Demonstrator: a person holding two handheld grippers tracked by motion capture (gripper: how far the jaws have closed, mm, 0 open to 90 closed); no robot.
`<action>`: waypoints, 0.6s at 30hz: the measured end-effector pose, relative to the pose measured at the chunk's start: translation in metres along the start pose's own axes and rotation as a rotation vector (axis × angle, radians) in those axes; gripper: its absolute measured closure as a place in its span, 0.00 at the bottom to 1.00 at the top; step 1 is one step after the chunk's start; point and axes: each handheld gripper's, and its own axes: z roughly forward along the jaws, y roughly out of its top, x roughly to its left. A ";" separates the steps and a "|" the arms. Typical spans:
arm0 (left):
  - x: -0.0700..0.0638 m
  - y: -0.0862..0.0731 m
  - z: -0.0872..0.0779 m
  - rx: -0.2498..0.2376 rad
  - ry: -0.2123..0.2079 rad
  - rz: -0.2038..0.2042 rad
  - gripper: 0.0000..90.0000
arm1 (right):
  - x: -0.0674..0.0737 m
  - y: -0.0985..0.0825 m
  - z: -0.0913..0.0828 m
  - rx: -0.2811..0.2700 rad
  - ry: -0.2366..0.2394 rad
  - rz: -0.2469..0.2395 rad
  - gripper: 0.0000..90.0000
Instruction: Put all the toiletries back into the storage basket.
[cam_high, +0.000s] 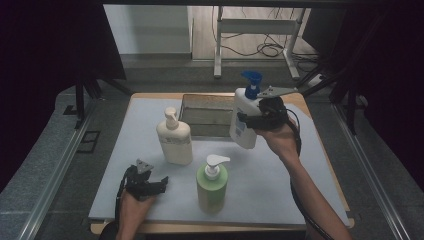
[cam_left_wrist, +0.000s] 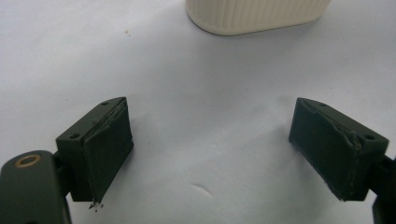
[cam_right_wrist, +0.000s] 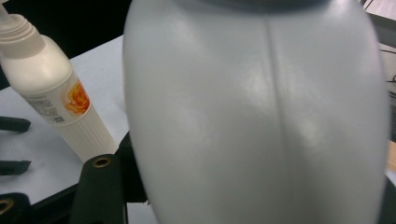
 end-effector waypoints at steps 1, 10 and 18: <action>0.000 0.000 0.000 0.000 0.000 0.000 0.14 | 0.000 0.001 0.001 0.000 -0.002 -0.002 0.42; 0.000 0.000 0.000 0.002 0.000 0.001 0.14 | 0.004 0.015 0.014 -0.005 -0.012 0.004 0.42; 0.000 0.000 0.000 0.001 0.000 0.000 0.14 | 0.008 0.025 0.024 -0.027 -0.012 -0.006 0.42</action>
